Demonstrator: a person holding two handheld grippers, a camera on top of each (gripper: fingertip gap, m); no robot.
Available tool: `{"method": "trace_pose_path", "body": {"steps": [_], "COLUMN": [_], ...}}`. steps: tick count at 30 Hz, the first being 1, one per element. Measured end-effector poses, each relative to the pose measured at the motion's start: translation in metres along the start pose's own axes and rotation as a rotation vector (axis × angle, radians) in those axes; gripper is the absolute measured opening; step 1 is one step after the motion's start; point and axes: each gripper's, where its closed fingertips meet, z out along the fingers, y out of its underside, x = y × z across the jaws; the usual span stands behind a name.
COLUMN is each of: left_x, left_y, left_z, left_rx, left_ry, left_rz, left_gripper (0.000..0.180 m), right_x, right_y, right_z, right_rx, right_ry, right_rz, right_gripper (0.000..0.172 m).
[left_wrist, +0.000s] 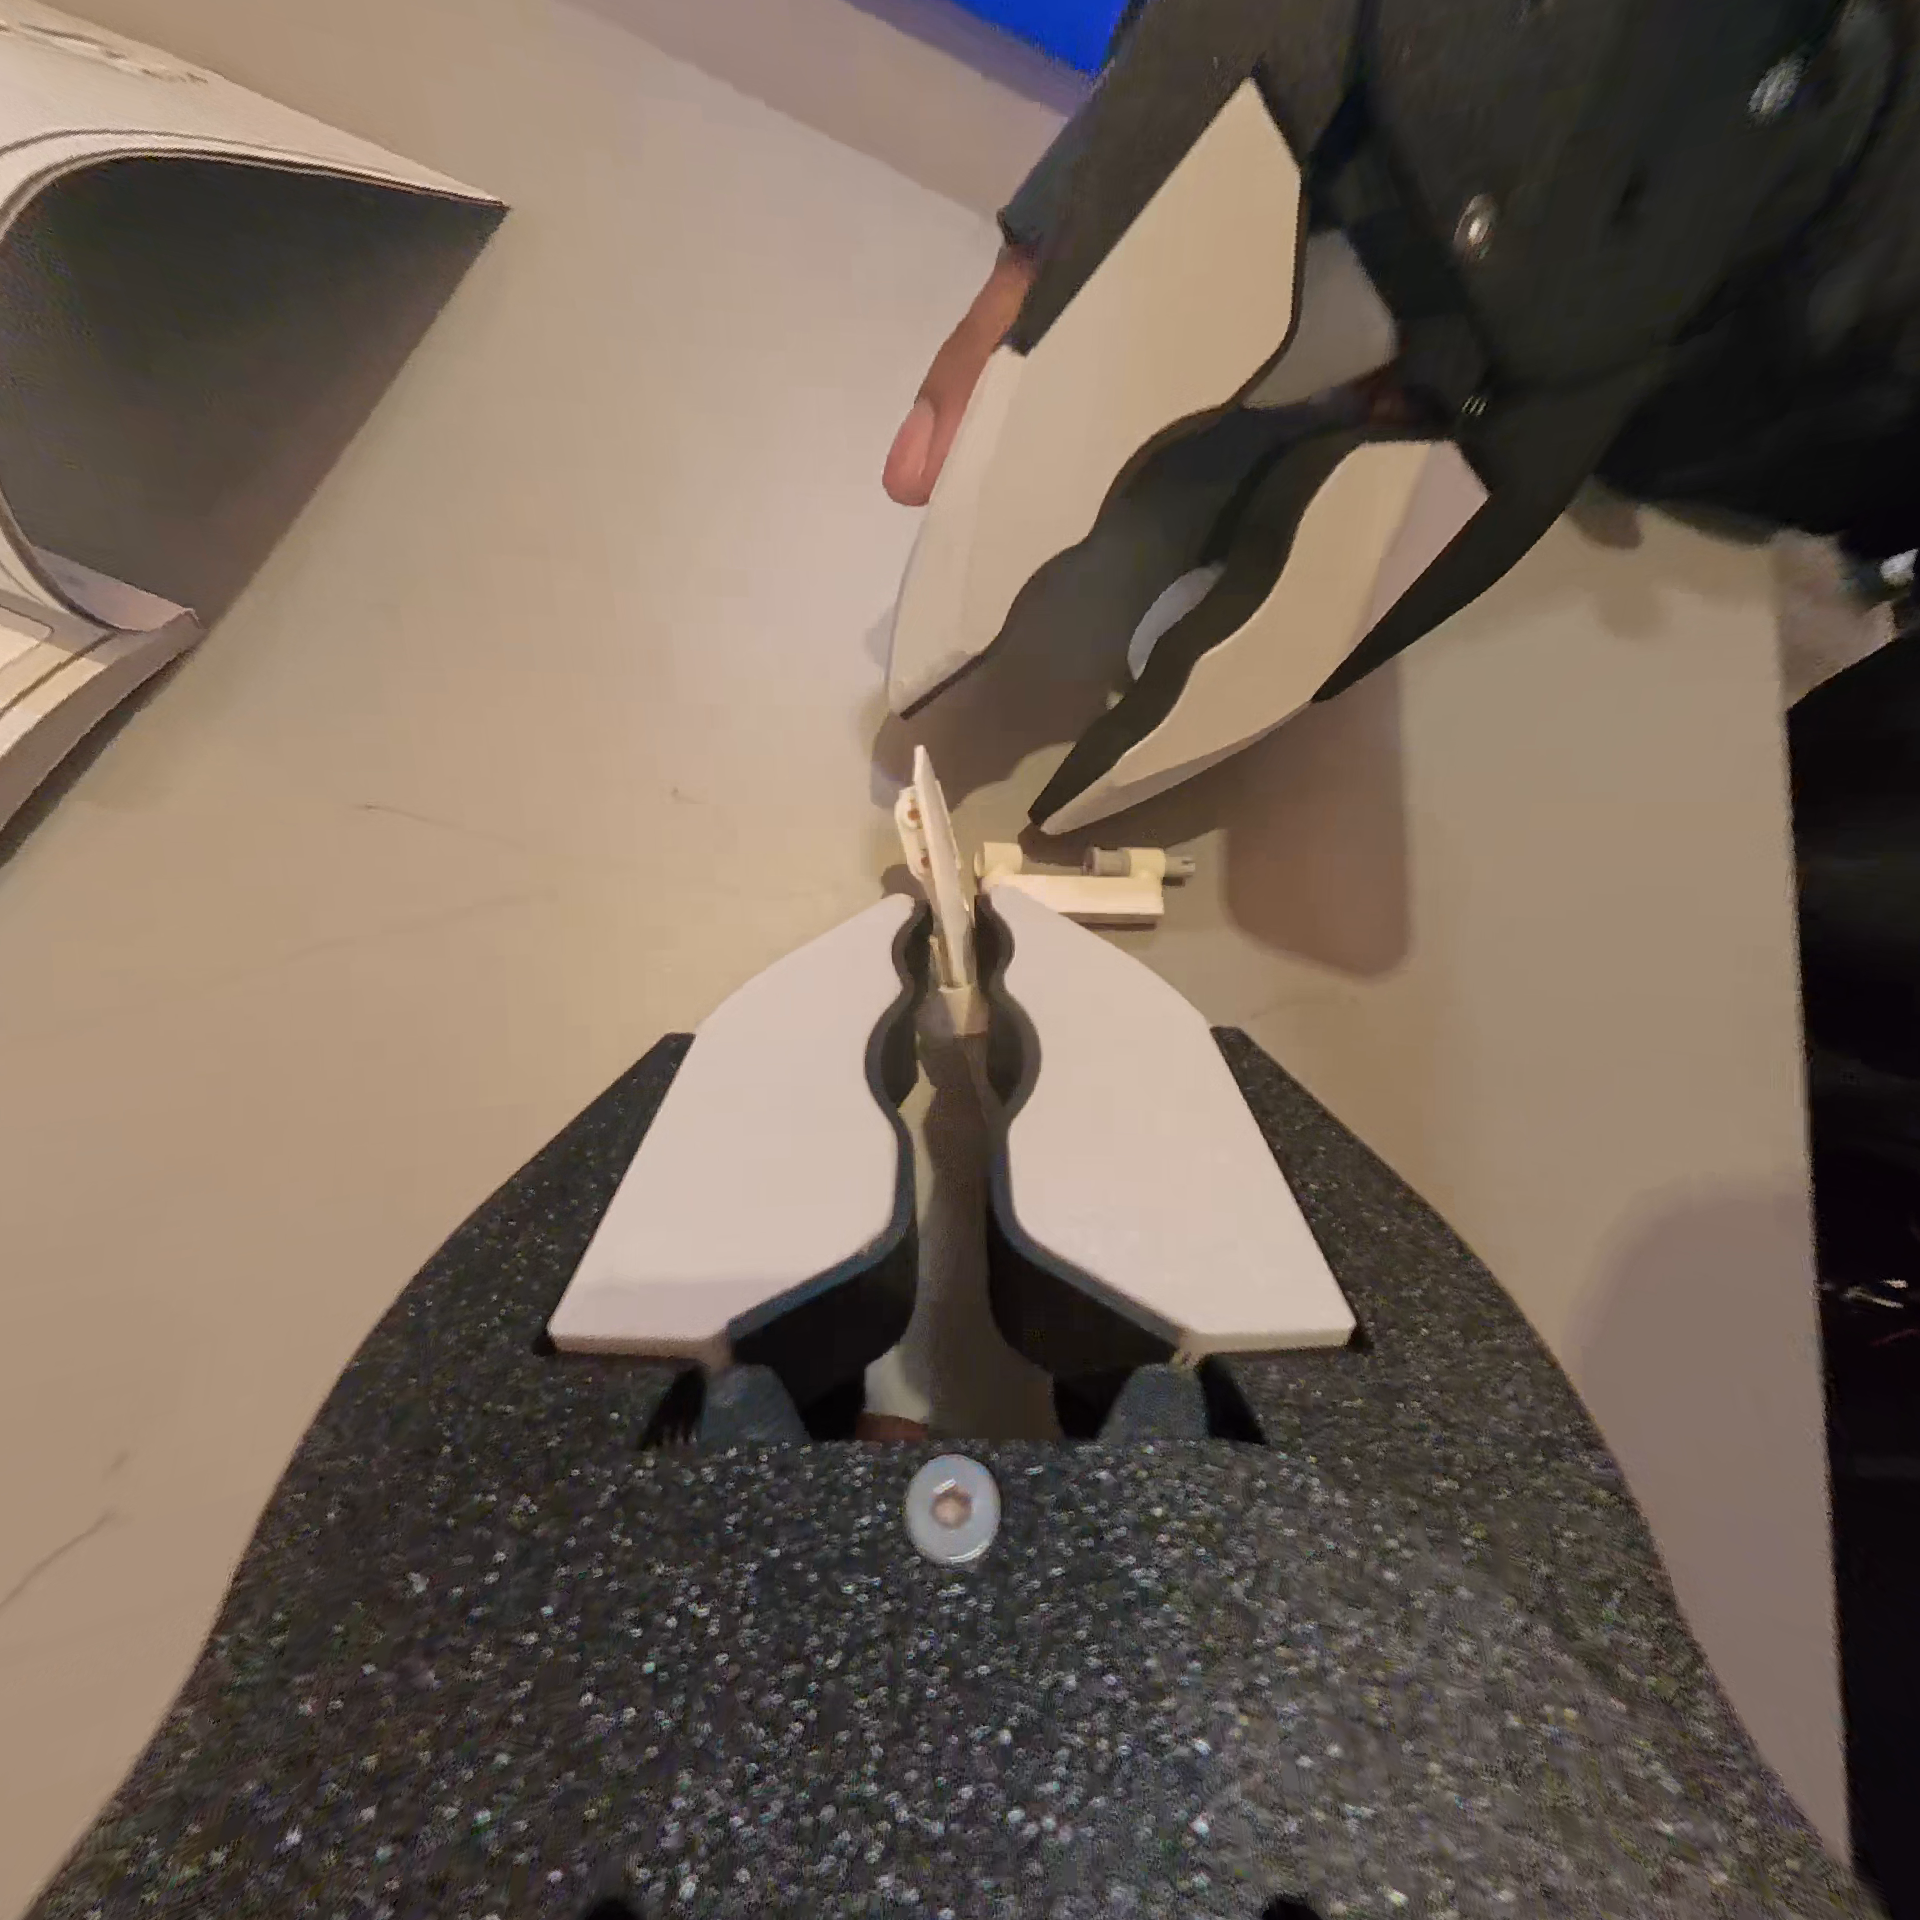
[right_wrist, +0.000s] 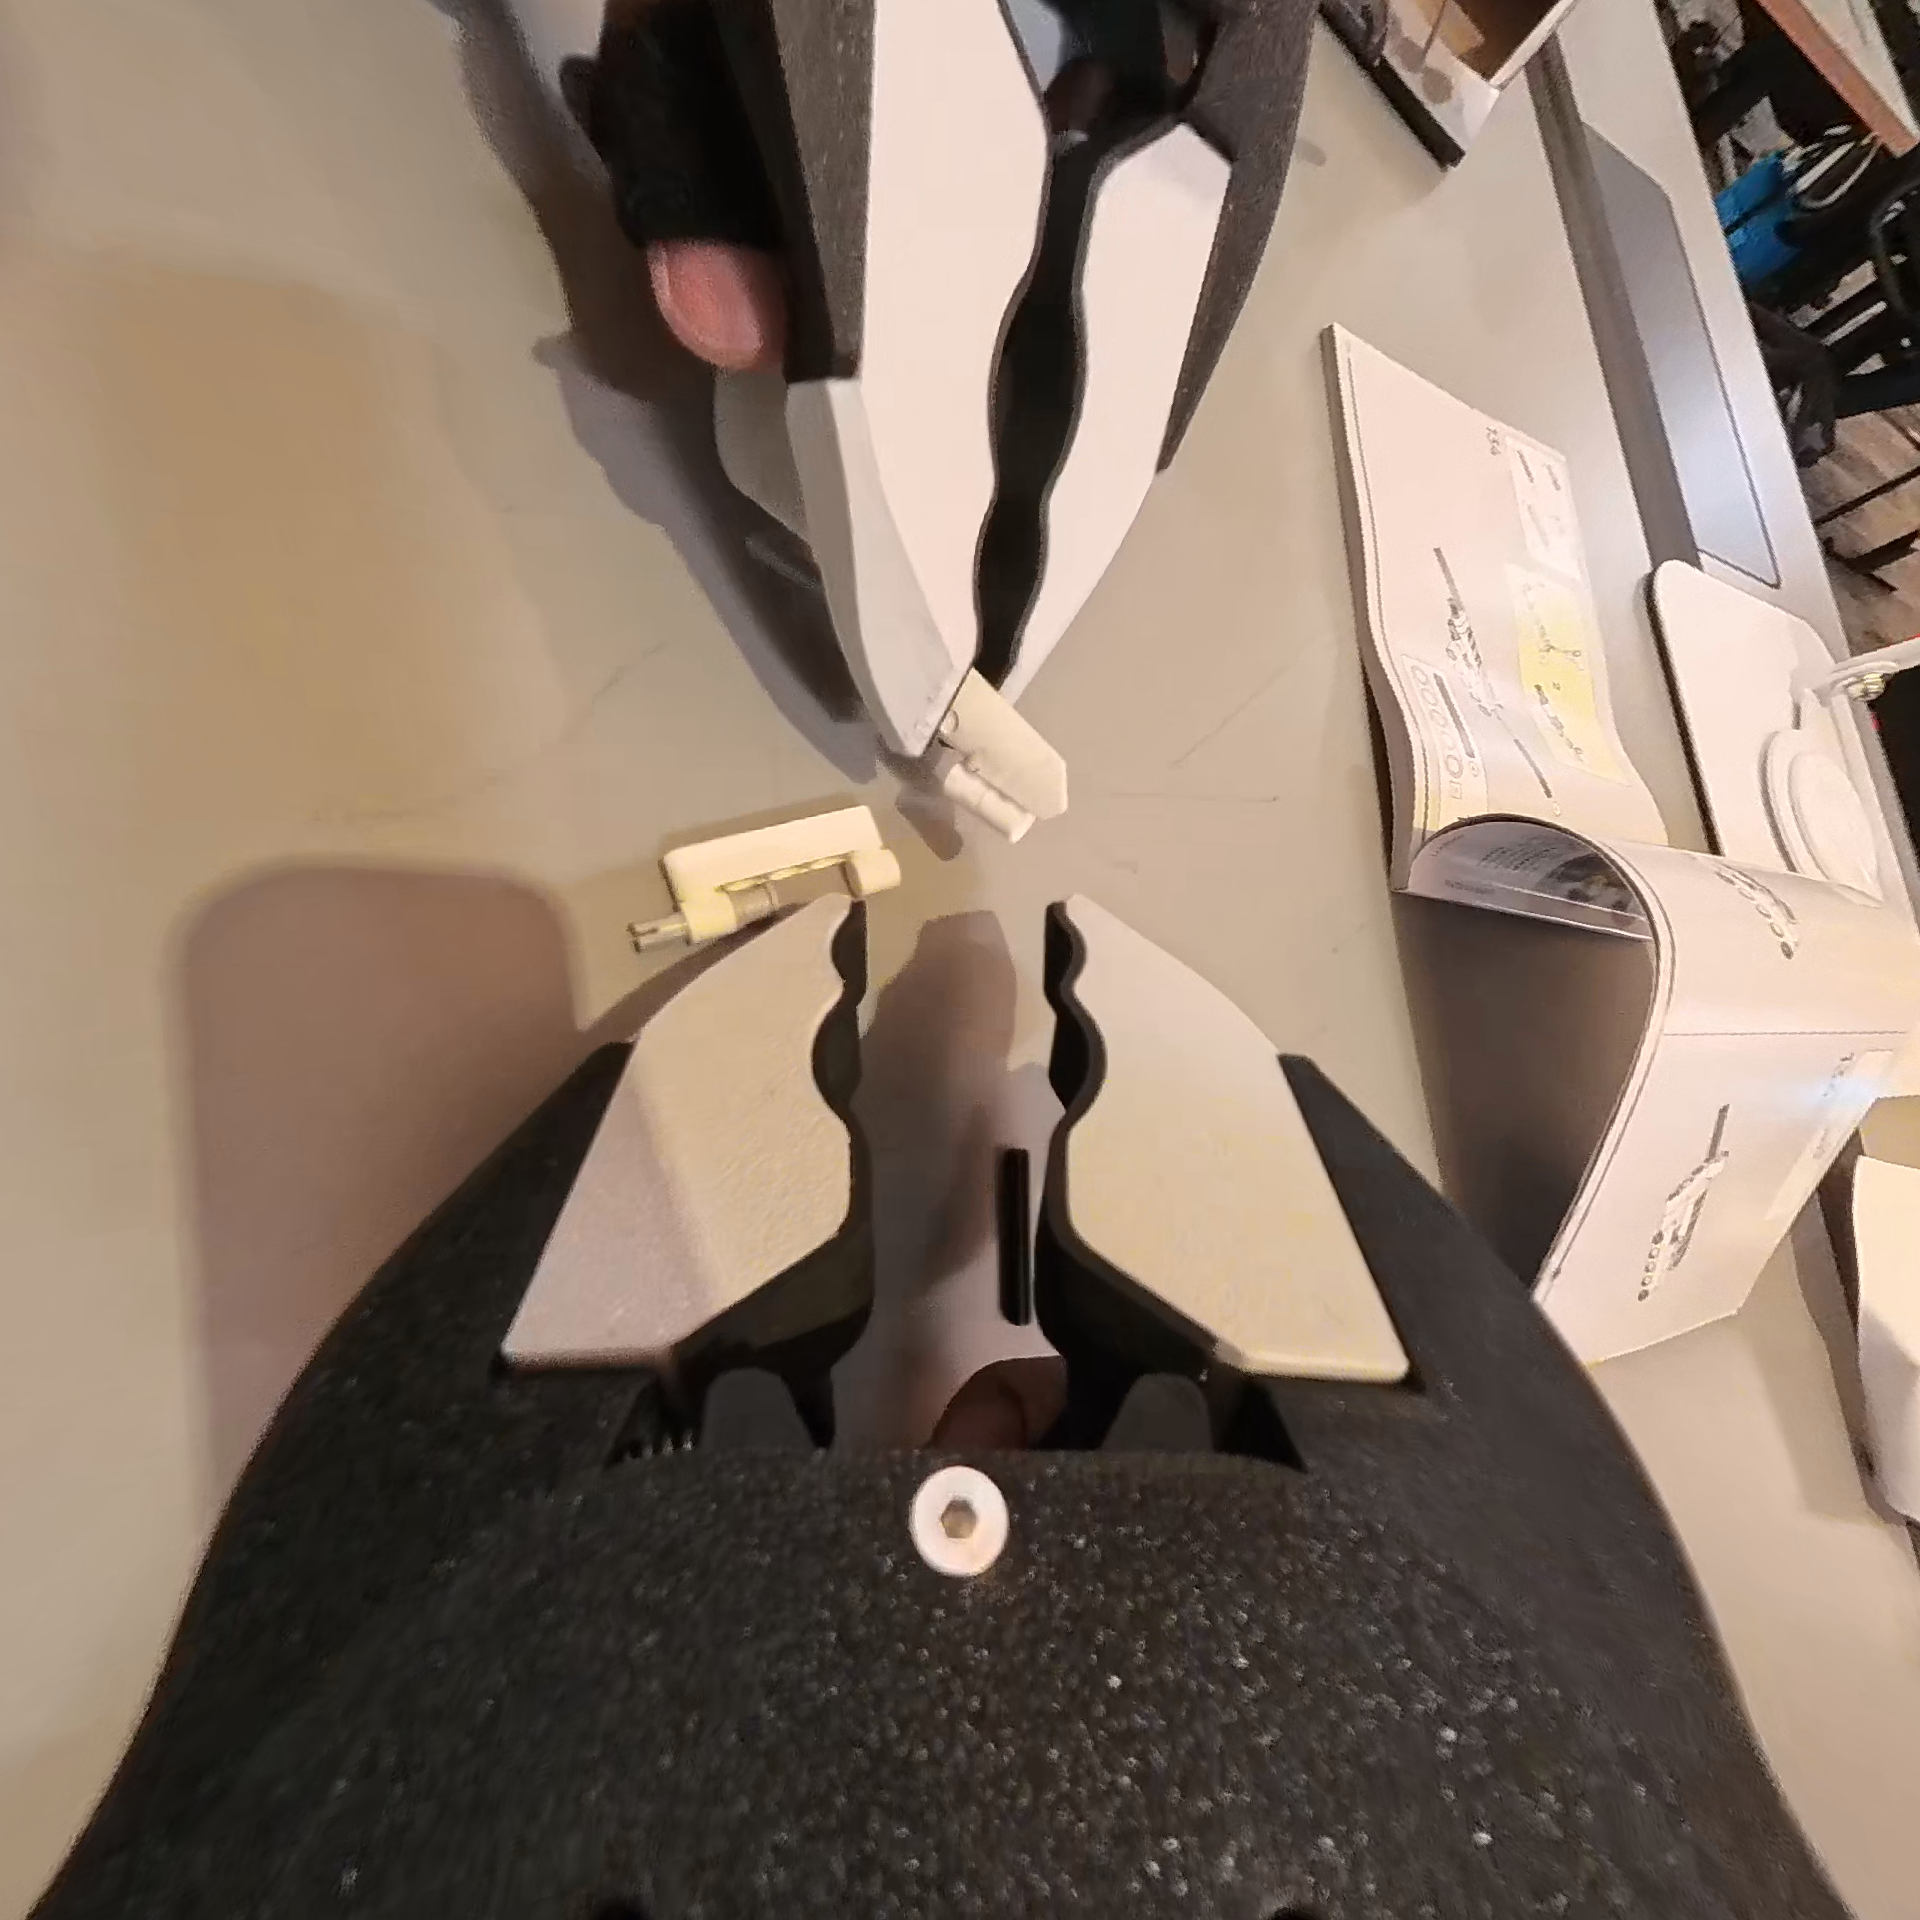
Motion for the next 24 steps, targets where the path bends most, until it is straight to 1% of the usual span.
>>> {"method": "trace_pose_path", "body": {"steps": [6,11,16,24], "left_x": [0.003,0.000,0.000,-0.002], "left_y": [-0.012,-0.021,-0.024,-0.025], "left_z": [-0.006,-0.010,-0.011,-0.011], "left_rx": [0.096,0.169,0.193,0.193], "left_ry": [0.111,0.175,0.188,0.165], "left_rz": [-0.166,-0.310,-0.344,-0.327], "left_gripper": [0.008,0.008,0.008,0.008], "right_x": [0.012,0.021,0.025,0.022], "right_y": [-0.001,-0.012,-0.015,-0.014], "right_z": [-0.003,-0.008,-0.009,-0.008], "right_rx": [0.025,0.086,0.101,0.090], "right_ry": [0.107,0.192,0.258,0.246], "right_rz": [-0.060,-0.092,-0.130,-0.144], "right_gripper": [0.035,0.034,0.032,0.031]}}
